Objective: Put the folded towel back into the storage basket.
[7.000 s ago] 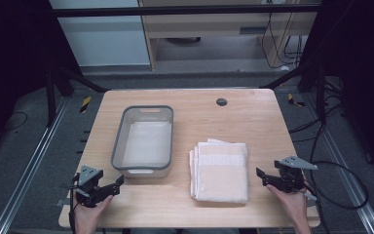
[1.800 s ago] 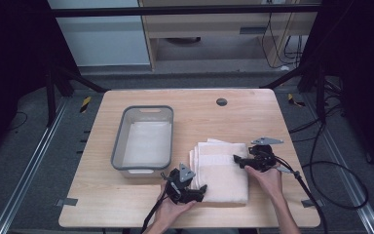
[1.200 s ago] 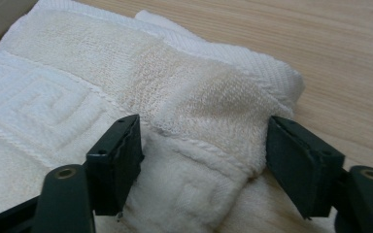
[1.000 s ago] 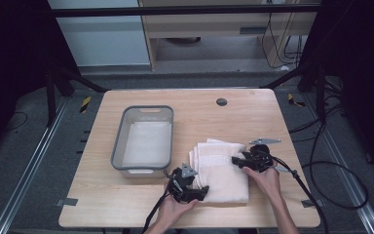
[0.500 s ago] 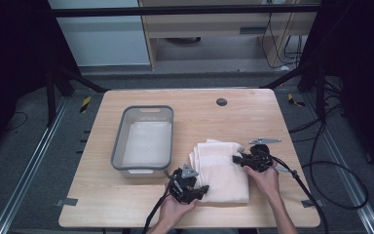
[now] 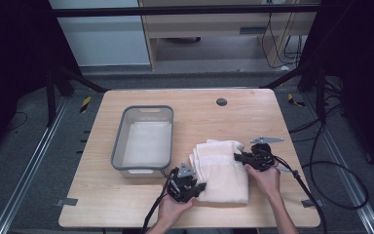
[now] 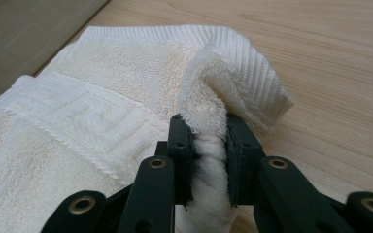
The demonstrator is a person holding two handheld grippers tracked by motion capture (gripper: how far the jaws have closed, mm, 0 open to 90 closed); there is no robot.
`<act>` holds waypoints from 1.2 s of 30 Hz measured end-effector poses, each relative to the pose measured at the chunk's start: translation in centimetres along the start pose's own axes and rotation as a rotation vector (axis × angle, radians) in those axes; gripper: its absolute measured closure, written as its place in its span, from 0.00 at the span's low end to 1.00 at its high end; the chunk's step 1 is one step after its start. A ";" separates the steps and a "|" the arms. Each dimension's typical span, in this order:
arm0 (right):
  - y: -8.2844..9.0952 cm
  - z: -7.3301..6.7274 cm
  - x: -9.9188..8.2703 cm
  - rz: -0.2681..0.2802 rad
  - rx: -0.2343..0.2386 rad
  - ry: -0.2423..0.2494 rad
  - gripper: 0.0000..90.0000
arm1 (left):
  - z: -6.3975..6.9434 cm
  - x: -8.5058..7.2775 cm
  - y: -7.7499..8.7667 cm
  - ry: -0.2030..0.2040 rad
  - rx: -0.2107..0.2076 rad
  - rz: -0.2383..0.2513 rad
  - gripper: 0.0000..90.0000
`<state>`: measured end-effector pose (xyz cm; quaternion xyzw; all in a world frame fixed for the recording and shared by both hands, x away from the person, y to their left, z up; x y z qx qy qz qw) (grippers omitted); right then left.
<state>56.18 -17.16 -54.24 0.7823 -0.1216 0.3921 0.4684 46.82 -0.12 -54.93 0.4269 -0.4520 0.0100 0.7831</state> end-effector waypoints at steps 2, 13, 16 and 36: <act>0.3 -0.1 0.2 0.010 0.002 0.008 0.84 | 0.1 0.1 0.3 -0.009 0.000 0.004 0.81; 2.4 -1.8 1.8 0.072 0.014 0.037 0.84 | 0.4 1.3 2.9 -0.027 -0.003 0.050 0.81; 3.0 -2.3 2.3 0.097 0.015 0.043 0.84 | 0.5 1.6 3.3 -0.038 -0.001 0.059 0.81; 5.7 -4.0 4.8 0.182 0.019 0.085 0.84 | 1.0 3.7 6.3 -0.085 0.021 0.121 0.81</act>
Point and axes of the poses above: each handheld gripper's, and its own axes: y roughly backward along the jaws, x roughly out of its top, z roughly to its right, the point moved 10 cm from there along -y, roughly forward along the jaws, and after that the axes turned 1 degree about -z, right-handed, at the moved point
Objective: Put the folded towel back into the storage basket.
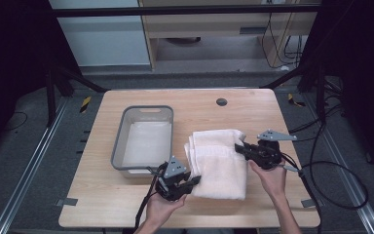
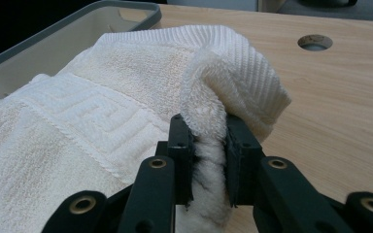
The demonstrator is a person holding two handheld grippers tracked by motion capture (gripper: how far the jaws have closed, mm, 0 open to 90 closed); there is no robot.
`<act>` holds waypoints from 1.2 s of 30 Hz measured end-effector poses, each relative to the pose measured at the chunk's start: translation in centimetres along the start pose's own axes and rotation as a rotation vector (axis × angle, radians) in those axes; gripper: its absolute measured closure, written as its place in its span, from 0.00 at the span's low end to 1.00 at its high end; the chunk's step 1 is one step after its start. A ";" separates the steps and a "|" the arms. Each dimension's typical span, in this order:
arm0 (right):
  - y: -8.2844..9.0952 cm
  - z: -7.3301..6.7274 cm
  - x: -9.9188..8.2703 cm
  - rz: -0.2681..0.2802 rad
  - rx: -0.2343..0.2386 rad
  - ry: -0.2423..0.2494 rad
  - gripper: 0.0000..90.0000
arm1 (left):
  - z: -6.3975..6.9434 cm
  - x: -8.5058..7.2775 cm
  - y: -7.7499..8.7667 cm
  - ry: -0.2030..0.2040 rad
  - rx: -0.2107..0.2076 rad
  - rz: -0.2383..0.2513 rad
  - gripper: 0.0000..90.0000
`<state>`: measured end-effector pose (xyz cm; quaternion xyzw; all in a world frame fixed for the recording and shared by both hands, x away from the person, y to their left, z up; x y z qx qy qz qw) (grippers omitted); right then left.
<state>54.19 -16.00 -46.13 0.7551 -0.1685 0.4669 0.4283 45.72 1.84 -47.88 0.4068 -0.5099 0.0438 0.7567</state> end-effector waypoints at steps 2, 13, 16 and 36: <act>0.1 -0.2 0.4 0.005 -0.002 0.008 0.84 | -0.1 0.2 0.2 0.001 0.001 0.006 0.81; 0.3 -0.9 1.9 0.021 -0.007 0.034 0.84 | -0.6 1.2 1.4 -0.002 0.014 0.029 0.81; 0.5 -1.2 2.4 0.030 -0.010 0.041 0.84 | -0.8 1.7 1.8 -0.007 0.019 0.039 0.81; -0.3 -3.7 7.3 0.083 -0.009 0.082 0.84 | -3.2 4.3 5.4 0.020 0.049 0.125 0.81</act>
Point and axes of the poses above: each handheld gripper's, and its own axes: y roughly backward along the jaws, x roughly out of its top, z roughly to its right, the point moved 10 cm from there along -y, roughly forward along the jaws, and after that the axes turned 1 degree about -z, right-handed, at the moved point
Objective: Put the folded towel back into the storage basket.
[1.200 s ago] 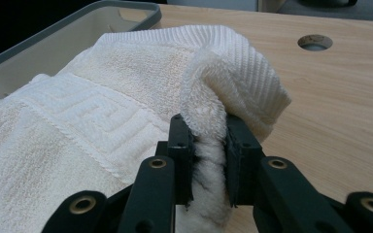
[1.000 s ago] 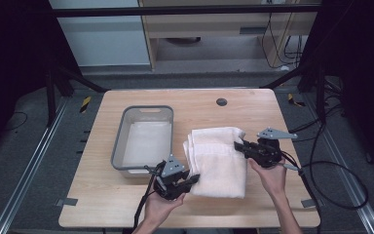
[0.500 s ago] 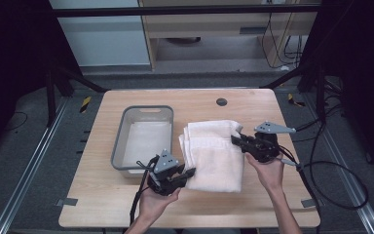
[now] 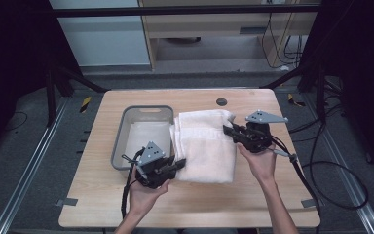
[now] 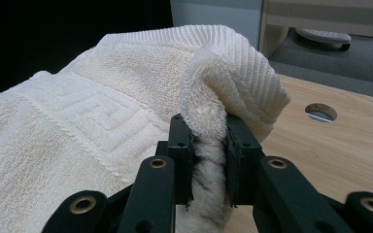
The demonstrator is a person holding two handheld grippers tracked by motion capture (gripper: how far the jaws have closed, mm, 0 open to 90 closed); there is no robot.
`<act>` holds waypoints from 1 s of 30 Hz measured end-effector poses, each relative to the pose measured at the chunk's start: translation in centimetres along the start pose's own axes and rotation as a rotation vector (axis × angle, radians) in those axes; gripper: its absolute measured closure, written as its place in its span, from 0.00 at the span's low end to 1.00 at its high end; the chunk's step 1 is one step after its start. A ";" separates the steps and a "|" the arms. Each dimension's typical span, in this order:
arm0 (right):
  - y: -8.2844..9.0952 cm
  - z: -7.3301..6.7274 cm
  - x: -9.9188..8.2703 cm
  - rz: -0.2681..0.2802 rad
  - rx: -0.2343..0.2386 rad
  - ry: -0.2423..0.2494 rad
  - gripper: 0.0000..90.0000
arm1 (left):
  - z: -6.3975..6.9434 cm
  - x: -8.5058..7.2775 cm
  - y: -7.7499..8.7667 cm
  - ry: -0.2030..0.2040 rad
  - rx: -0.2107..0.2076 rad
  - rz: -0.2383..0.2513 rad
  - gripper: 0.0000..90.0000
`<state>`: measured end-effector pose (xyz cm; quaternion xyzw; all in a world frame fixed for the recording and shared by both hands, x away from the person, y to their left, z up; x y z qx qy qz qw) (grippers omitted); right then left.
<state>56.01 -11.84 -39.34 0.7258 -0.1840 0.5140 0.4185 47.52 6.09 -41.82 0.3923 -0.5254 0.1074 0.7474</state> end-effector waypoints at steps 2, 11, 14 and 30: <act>-0.2 -0.2 0.3 0.001 0.002 0.001 0.84 | -0.3 0.1 0.2 0.002 0.004 0.005 0.81; -1.1 -1.0 1.7 0.008 0.009 0.012 0.84 | -1.4 0.7 1.1 0.014 0.020 0.022 0.81; -1.4 -1.2 2.2 0.013 0.013 0.012 0.84 | -1.7 0.9 1.4 0.016 0.022 0.028 0.81; -3.4 -2.8 4.3 0.025 0.032 0.031 0.84 | -3.9 1.6 3.3 0.039 0.058 0.064 0.81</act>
Point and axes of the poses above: each handheld gripper's, and its own axes: y roughly backward along the jaws, x roughly out of its top, z roughly to its right, the point moved 10 cm from there along -y, roughly forward along the jaws, and after that the axes turned 1 degree about -z, right-handed, at the moved point
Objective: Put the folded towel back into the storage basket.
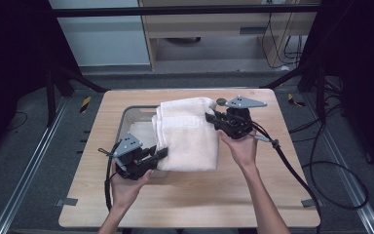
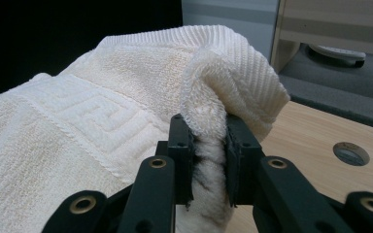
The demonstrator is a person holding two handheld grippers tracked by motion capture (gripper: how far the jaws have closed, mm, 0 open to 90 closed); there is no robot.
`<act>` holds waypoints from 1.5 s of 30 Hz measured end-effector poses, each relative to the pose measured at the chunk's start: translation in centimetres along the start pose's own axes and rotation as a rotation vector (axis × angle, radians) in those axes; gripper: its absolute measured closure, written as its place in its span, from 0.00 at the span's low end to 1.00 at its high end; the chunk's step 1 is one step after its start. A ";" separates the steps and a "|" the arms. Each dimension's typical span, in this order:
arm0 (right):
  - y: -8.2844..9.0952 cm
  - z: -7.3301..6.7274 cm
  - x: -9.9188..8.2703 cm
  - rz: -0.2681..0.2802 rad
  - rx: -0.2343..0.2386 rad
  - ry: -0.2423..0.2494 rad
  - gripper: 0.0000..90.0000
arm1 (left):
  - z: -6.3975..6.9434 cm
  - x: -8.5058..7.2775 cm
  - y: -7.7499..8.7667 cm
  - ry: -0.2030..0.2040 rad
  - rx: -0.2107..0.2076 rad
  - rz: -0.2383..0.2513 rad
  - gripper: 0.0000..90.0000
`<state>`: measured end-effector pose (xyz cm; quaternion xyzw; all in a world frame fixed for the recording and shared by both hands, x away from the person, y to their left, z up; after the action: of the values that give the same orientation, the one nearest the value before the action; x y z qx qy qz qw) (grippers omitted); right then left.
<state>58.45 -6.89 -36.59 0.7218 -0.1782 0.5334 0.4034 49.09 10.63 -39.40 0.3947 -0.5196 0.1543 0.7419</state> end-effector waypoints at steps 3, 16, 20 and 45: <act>-0.4 -0.3 0.3 0.002 0.004 0.000 0.84 | -0.4 0.2 0.4 0.003 0.007 0.009 0.81; -2.6 -2.1 1.9 0.004 0.026 0.019 0.84 | -2.8 0.5 2.2 0.025 0.044 0.025 0.81; -3.4 -2.8 2.5 0.005 0.033 0.028 0.84 | -3.6 0.5 2.7 0.033 0.058 0.034 0.81; -9.2 -5.9 4.4 -0.003 0.079 0.042 0.84 | -8.8 0.1 5.1 0.089 0.159 0.052 0.82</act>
<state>62.68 4.00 -35.57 0.7260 -0.1473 0.5544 0.3791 51.60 20.38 -38.42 0.4315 -0.4821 0.2317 0.7264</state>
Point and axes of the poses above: each handheld gripper's, and its own axes: y roughly backward along the jaws, x roughly out of its top, z roughly to its right, the point moved 10 cm from there along -y, roughly forward along the jaws, and after that the axes turned 1 degree about -z, right-handed, at the moved point
